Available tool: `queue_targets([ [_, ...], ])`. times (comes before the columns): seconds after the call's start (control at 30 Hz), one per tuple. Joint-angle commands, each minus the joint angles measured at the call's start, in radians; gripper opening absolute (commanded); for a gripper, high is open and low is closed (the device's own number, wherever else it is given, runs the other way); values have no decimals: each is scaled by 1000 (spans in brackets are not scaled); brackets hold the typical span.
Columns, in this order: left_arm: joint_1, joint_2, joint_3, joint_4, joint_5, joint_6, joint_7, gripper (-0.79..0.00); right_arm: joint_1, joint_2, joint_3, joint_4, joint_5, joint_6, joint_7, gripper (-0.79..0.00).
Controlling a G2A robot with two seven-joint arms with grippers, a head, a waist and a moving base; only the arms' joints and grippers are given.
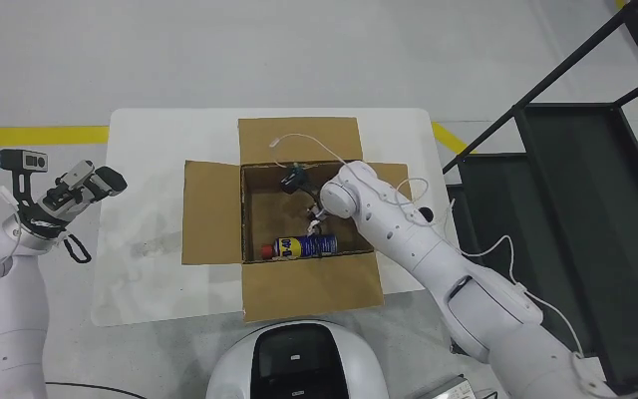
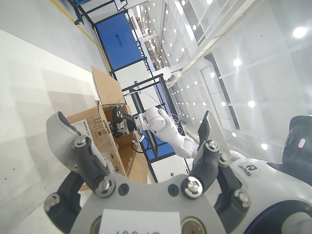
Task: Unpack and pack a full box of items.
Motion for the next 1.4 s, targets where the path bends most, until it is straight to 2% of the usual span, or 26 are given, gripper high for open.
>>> queue_targets([
  [0.0,0,0,0,0,0,0,0,0,-18,11,17,-40,-8,-13,13,-785],
  [0.6,0,0,0,0,0,0,0,0,-255,129,262,-521,-69,-151,164,-785],
  [1.0,0,0,0,0,0,0,0,0,-336,166,352,-632,-39,-222,174,-785],
  [1.37,0,0,0,0,0,0,0,0,-359,179,383,-685,-38,-208,185,-785],
])
